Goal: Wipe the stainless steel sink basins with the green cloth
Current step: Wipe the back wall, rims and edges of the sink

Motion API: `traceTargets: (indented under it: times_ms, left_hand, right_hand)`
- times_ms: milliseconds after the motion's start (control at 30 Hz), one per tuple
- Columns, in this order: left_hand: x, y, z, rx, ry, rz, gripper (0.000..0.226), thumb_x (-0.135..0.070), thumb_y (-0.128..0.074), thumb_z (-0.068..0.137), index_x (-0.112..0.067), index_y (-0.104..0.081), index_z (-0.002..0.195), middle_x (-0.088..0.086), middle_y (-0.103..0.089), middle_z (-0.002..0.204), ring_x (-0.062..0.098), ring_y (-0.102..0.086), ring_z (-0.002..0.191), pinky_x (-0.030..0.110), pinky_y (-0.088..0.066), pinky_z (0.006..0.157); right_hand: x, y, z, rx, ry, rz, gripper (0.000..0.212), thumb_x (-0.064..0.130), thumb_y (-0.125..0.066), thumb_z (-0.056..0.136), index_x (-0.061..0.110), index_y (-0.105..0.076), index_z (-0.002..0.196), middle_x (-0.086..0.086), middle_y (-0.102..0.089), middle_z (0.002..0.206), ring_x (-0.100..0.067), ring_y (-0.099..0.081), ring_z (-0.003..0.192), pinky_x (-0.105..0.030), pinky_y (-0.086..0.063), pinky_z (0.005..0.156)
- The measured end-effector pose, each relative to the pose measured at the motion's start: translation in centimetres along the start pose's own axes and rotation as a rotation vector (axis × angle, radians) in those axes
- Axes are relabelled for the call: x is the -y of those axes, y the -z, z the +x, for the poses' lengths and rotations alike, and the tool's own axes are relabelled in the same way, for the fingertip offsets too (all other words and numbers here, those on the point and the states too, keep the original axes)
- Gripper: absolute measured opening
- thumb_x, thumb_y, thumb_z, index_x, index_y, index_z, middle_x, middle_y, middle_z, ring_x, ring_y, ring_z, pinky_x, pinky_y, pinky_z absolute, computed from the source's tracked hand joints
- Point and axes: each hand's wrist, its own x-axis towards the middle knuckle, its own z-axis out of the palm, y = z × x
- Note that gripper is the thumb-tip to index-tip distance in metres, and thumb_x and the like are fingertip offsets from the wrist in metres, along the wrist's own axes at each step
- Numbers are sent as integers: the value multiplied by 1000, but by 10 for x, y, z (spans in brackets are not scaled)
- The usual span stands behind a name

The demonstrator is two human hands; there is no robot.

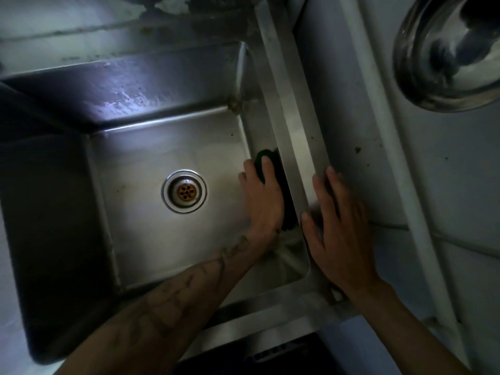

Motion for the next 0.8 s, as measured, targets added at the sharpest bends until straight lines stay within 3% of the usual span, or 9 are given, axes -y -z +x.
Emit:
traceTargets:
  times_ms: [100, 200, 267, 333, 433, 500, 667, 733, 800]
  left_hand:
    - [1, -4, 12, -25, -89, 27, 39, -53, -37, 109, -20, -52, 125, 2, -51, 113, -11, -51, 94, 5, -42, 78]
    - [22, -1, 8, 78, 124, 116, 37, -46, -37, 114, -16, -47, 134, 5, -50, 115, 21, -59, 105, 44, -53, 100]
    - [27, 4, 5, 122, 158, 118, 32, -44, -37, 114, -17, -48, 127, 0, -51, 106, 20, -58, 99, 51, -53, 101]
    - [16, 6, 9, 95, 53, 86, 30, -48, -39, 112, -21, -50, 118, 1, -54, 103, 16, -57, 93, 46, -54, 92]
    - [-8, 3, 23, 21, -96, -20, 29, -52, -40, 107, -26, -51, 113, 1, -56, 105, -6, -55, 89, 10, -45, 73]
    - [-12, -2, 34, -19, -141, -30, 26, -47, -41, 110, -25, -52, 117, 2, -55, 110, -11, -53, 90, 4, -42, 73]
    - [16, 2, 31, 148, 231, 194, 42, -42, -37, 115, -10, -43, 141, 21, -51, 132, 38, -58, 120, 50, -50, 107]
    - [15, 4, 27, 147, 206, 176, 39, -43, -37, 115, -11, -44, 137, 18, -52, 128, 35, -58, 116, 54, -50, 107]
    - [-2, 1, 30, 57, 51, 61, 40, -50, -37, 112, -16, -48, 129, 8, -53, 119, 10, -55, 102, 46, -52, 99]
  right_hand:
    - [0, 1, 3, 12, 1, 11, 71, 33, -55, 103, 11, -27, 164, -10, -16, 174, -28, -19, 160, -58, -30, 123]
    - [0, 1, 15, 24, 1, -11, 72, 35, -51, 104, 12, -23, 165, -9, -14, 175, -26, -14, 162, -58, -29, 124]
    - [3, -1, 33, 23, -6, -12, 70, 36, -49, 106, 13, -20, 166, -8, -12, 175, -26, -13, 162, -57, -28, 124]
    - [5, -3, 53, 8, -15, -21, 70, 37, -49, 108, 13, -19, 166, -8, -12, 175, -26, -15, 161, -56, -29, 125]
    - [6, -8, 73, -8, -3, -20, 68, 43, -42, 108, 17, -16, 166, -8, -11, 175, -28, -18, 160, -54, -30, 125]
    - [5, -10, 77, -14, 5, 5, 69, 50, -35, 108, 19, -14, 166, -6, -7, 175, -27, -18, 160, -54, -32, 124]
    - [5, -12, 76, -53, 12, 24, 68, 47, -39, 108, 20, -16, 166, -4, -6, 176, -23, -22, 159, -50, -38, 121]
    - [6, -12, 76, -49, 9, 31, 68, 46, -39, 108, 20, -16, 166, -4, -5, 176, -23, -22, 159, -49, -38, 121]
    - [6, -11, 76, -48, 9, 31, 68, 45, -39, 107, 21, -15, 167, -3, -4, 176, -22, -22, 159, -48, -38, 122]
